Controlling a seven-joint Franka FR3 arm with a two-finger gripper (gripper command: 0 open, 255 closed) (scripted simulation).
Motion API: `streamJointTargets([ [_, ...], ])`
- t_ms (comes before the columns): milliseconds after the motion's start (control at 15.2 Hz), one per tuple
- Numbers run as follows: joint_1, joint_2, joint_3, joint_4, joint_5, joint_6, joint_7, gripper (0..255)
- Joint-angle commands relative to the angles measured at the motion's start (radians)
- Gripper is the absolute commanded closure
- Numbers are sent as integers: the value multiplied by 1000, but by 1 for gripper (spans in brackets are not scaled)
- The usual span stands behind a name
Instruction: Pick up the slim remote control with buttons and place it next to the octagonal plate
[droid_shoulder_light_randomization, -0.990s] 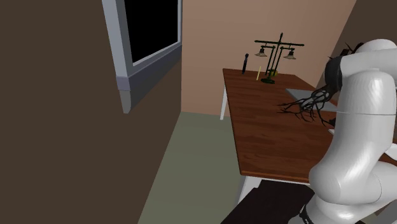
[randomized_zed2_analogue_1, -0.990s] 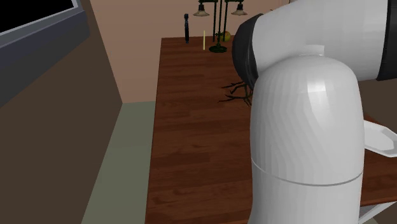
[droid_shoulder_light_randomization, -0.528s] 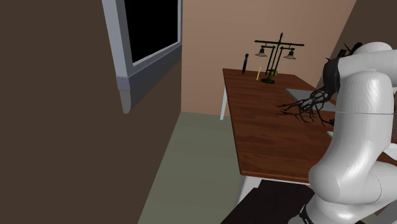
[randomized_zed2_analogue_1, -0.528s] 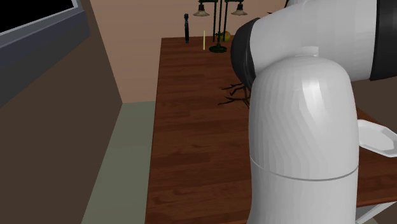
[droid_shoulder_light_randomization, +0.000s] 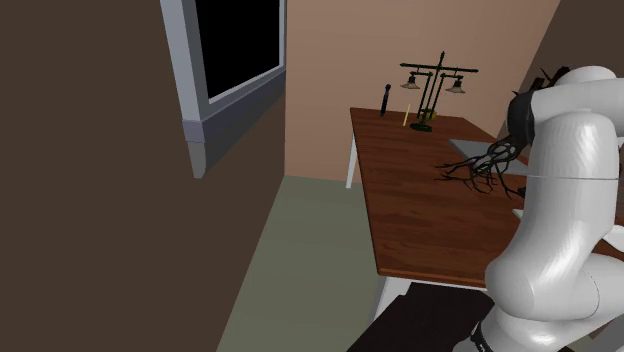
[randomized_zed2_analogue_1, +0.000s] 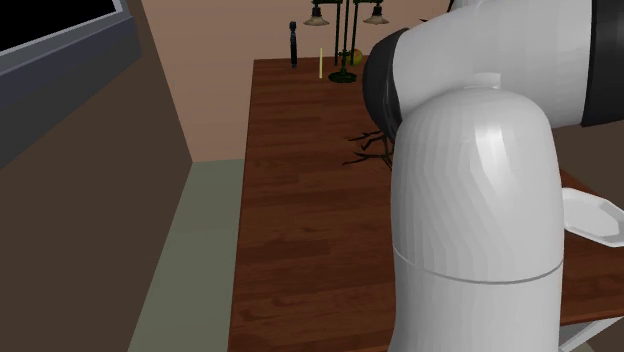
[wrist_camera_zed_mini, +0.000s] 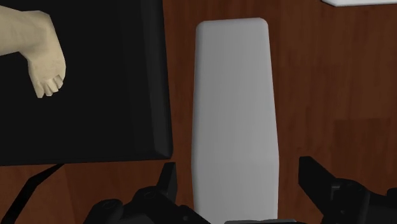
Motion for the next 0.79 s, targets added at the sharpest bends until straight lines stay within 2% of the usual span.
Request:
streamJointTargets([
  [0, 1, -1, -1, -1, 0, 1, 1, 0],
  [264, 46, -69, -60, 51, -76, -93, 49, 0],
  [726, 45, -70, -60, 51, -77, -93, 49, 0],
])
